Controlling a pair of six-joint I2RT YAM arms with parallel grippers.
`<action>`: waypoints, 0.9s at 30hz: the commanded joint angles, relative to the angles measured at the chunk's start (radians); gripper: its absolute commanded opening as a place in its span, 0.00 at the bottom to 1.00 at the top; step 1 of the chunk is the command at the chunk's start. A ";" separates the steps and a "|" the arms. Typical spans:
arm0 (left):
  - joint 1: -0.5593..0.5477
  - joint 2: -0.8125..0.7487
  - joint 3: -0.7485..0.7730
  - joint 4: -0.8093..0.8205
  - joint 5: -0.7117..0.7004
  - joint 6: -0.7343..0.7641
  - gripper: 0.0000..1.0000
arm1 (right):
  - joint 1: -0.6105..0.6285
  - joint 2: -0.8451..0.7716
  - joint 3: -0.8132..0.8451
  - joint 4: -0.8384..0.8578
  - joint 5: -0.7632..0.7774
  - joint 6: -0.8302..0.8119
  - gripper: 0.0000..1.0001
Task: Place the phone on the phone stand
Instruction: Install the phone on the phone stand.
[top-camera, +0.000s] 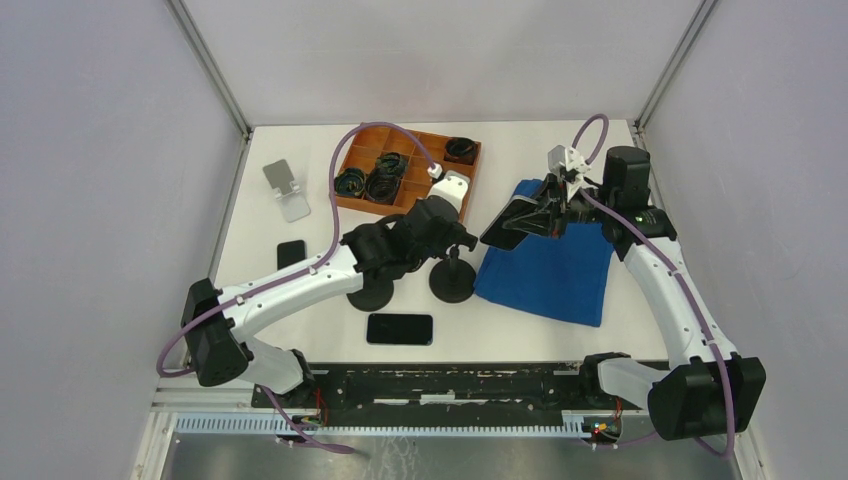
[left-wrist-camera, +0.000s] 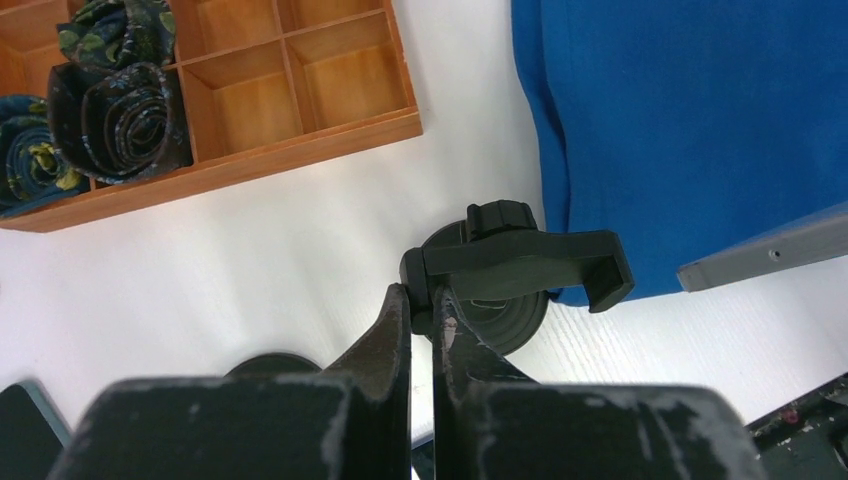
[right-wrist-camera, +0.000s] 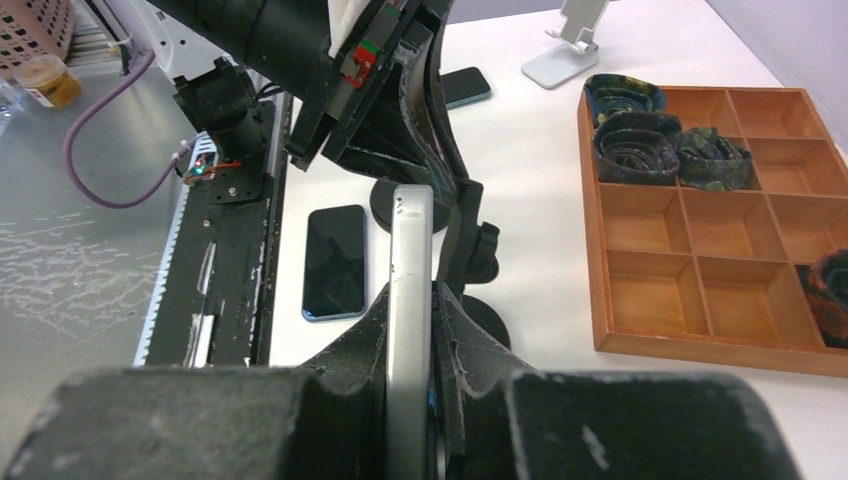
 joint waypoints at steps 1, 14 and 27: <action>-0.003 -0.057 -0.036 0.149 0.120 0.076 0.02 | 0.039 -0.036 0.033 0.046 -0.069 0.044 0.00; -0.003 -0.106 -0.113 0.293 0.285 0.157 0.02 | 0.283 -0.024 -0.009 0.153 -0.012 0.104 0.00; -0.003 -0.158 -0.169 0.361 0.364 0.172 0.02 | 0.313 0.044 -0.060 0.166 -0.043 -0.020 0.00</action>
